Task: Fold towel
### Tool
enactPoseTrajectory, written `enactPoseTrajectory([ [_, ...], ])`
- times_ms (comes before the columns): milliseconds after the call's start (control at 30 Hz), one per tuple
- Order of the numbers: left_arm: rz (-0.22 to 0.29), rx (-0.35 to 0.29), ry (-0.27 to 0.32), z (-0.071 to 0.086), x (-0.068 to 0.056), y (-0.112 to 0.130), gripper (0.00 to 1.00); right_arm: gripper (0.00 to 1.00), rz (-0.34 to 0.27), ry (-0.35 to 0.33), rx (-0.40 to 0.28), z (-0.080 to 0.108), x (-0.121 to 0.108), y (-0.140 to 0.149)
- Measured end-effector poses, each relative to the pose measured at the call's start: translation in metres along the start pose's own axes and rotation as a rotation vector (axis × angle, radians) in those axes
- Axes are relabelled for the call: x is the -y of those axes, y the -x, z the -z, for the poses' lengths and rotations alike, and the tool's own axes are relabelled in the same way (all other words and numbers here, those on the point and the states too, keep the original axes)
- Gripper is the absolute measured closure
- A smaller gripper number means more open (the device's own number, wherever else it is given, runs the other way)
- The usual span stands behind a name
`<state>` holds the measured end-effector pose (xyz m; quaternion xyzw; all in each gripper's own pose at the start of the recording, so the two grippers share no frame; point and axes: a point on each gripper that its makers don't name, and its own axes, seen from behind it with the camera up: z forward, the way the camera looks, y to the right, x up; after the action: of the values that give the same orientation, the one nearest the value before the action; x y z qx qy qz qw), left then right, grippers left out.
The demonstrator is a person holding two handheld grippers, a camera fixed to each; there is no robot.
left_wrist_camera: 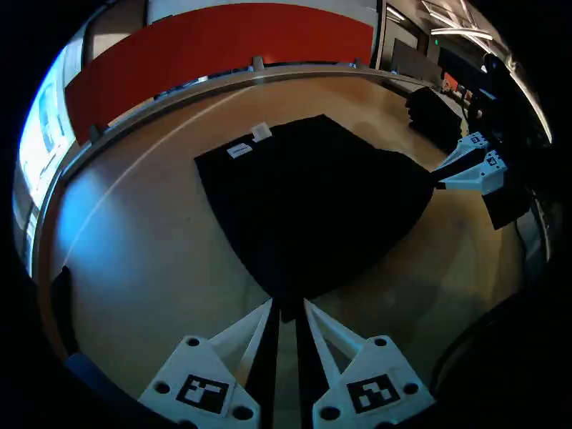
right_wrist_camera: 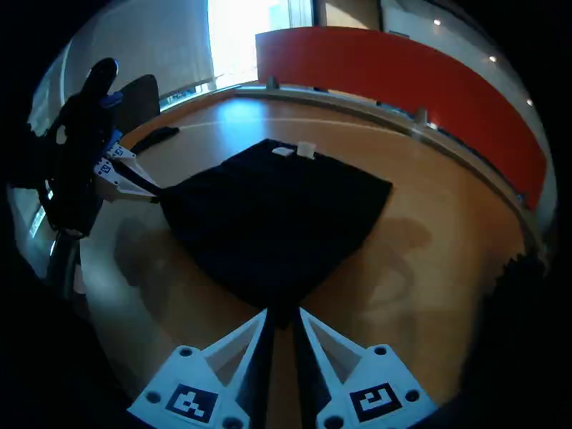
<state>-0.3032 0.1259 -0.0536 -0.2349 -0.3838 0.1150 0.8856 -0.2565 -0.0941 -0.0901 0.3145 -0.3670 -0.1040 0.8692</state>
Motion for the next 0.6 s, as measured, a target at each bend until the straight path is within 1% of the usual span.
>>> enactPoseTrajectory([
  [367, 0.04, -0.054, -0.028, 0.043, 0.001, -0.042, 0.85, 0.83, 0.008, 0.019, -0.107, 0.042, -0.006, -0.058],
  [467, 0.051, -0.066, -0.033, 0.054, 0.002, -0.053, 0.85, 0.83, 0.009, 0.018, -0.125, 0.053, -0.005, -0.07],
  [600, 0.065, -0.078, -0.03, 0.067, 0.0, -0.064, 0.85, 0.83, 0.011, 0.018, -0.134, 0.066, -0.005, -0.078],
])
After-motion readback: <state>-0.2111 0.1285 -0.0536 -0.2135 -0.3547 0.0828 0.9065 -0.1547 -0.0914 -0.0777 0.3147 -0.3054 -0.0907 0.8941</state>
